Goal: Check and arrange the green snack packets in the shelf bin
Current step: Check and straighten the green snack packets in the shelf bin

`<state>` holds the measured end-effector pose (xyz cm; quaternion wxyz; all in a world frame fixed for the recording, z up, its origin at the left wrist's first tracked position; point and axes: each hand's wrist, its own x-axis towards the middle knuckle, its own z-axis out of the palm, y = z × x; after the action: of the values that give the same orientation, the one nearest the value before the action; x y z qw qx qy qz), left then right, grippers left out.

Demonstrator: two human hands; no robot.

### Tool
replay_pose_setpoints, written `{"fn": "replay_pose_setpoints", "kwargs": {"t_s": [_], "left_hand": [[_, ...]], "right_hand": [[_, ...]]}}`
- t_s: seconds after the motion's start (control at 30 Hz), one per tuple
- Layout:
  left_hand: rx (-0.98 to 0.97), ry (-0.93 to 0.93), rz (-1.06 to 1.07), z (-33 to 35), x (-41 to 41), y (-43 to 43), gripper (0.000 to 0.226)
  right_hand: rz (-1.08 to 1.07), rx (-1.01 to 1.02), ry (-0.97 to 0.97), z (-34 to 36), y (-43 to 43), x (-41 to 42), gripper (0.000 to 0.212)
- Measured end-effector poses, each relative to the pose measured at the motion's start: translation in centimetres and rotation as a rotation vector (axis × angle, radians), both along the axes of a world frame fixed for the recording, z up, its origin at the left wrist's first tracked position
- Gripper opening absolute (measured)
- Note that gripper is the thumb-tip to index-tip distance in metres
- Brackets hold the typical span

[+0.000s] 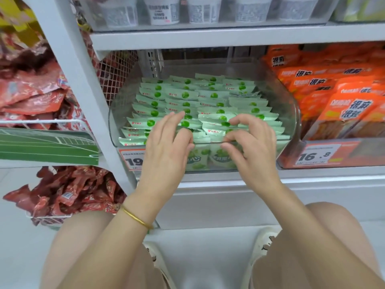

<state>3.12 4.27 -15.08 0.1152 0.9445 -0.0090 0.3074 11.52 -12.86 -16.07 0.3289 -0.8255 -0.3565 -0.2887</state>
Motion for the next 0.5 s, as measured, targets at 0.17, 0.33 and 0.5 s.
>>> {"fn": "replay_pose_setpoints", "kwargs": {"t_s": [0.17,0.33,0.5], "left_hand": [[-0.01,-0.012,0.007,0.2,-0.1,-0.3,0.005],[-0.001,-0.057,0.015,1.0,0.2,-0.6,0.01],[0.005,-0.047,-0.01,-0.2,-1.1,-1.5,0.013]], "right_hand": [[-0.004,0.014,0.021,0.2,0.0,-0.2,0.017],[-0.002,0.046,0.002,1.3,-0.3,0.0,0.015],[0.02,-0.024,0.057,0.6,-1.5,-1.2,0.021]]}}
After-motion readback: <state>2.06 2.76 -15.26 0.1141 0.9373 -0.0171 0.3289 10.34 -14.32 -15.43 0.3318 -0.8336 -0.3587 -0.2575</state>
